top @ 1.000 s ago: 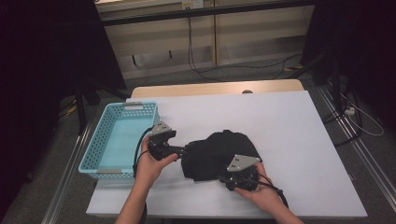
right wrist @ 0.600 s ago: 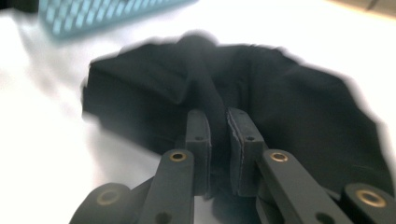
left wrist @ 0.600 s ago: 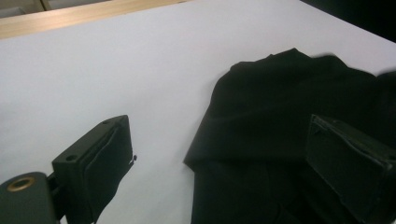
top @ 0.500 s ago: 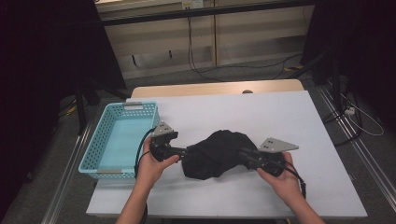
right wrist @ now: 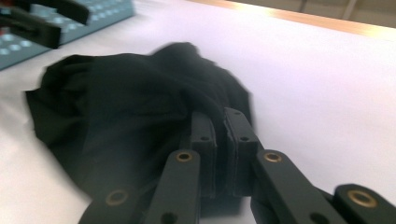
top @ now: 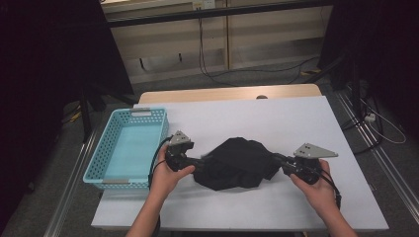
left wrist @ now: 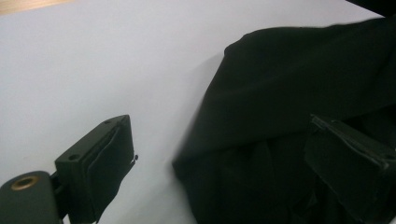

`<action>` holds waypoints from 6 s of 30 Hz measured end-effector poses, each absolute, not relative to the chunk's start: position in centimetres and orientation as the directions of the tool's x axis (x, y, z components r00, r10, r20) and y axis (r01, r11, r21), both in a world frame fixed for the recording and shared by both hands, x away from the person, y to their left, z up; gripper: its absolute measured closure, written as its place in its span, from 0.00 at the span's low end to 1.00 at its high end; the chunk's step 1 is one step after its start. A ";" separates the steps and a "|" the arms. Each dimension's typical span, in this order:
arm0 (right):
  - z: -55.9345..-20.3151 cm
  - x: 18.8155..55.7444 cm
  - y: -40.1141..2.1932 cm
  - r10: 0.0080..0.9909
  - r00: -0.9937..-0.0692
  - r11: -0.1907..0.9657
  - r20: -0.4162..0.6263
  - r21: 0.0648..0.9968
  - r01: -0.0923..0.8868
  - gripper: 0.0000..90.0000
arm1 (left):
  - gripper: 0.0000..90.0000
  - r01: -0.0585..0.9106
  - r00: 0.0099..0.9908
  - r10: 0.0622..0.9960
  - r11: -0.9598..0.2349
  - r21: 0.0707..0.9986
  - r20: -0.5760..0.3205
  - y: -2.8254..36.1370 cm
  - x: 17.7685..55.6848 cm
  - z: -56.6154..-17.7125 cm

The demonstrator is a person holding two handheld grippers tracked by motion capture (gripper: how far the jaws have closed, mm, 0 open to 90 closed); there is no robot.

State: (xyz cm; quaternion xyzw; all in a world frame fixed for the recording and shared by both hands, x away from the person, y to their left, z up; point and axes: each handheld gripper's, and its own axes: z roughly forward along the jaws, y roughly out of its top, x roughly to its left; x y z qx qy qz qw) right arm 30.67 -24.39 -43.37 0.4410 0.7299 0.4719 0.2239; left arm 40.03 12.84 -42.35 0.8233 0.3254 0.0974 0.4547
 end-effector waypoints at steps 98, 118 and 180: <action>-43.5 31.2 -27.0 0.877 -0.481 0.278 -0.014 0.830 0.484 0.94 | 0.21 0.448 0.815 0.555 -0.423 0.787 -0.166 12.8 38.4 -42.9; -43.7 31.2 -27.7 0.888 -0.460 0.245 0.012 0.835 0.494 0.94 | 0.90 0.508 0.843 0.473 -0.539 0.672 -0.257 12.1 37.0 -42.8; -43.4 29.3 -23.7 0.737 -0.673 0.329 0.058 0.840 0.432 0.54 | 0.96 0.569 0.698 0.684 -0.349 0.745 -0.212 14.5 41.7 -41.6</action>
